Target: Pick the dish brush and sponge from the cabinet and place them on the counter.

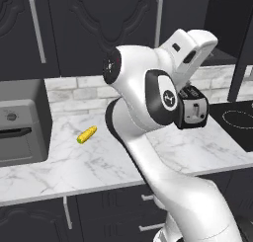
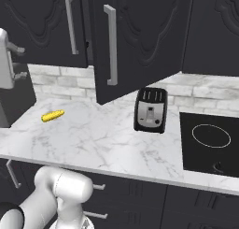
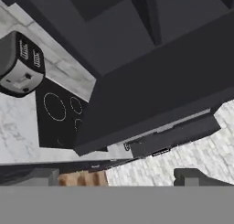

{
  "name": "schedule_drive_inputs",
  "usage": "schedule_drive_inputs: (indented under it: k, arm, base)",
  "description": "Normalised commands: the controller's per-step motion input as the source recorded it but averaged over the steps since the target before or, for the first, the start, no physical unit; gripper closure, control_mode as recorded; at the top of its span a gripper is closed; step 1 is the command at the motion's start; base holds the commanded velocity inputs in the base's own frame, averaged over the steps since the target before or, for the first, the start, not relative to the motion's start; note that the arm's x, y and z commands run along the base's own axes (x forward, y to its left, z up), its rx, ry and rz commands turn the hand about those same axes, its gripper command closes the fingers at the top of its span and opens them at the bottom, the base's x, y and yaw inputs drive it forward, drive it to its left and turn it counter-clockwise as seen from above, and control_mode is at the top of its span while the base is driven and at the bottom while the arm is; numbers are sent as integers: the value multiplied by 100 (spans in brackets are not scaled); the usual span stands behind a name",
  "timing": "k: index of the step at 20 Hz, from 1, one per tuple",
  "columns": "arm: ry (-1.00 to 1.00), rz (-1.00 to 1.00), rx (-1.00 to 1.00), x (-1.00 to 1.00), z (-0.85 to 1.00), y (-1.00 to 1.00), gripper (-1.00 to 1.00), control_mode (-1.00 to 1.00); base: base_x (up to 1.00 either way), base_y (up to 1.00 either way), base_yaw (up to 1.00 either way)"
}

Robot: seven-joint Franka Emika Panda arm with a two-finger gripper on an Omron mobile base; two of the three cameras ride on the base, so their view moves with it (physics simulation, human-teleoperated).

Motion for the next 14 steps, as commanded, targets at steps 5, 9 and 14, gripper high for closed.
schedule_drive_inputs:
  k: [5,9,14]
  arm:
    - [2,-6,-14,47,-1,-15,-100,-100]
    - [1,-6,-14,44,-1,-21,-100,-100]
    - [1,-6,-11,30,0,-35,-100,-100]
  base:
    - [0,0,0]
    - [0,0,0]
    - [0,0,0]
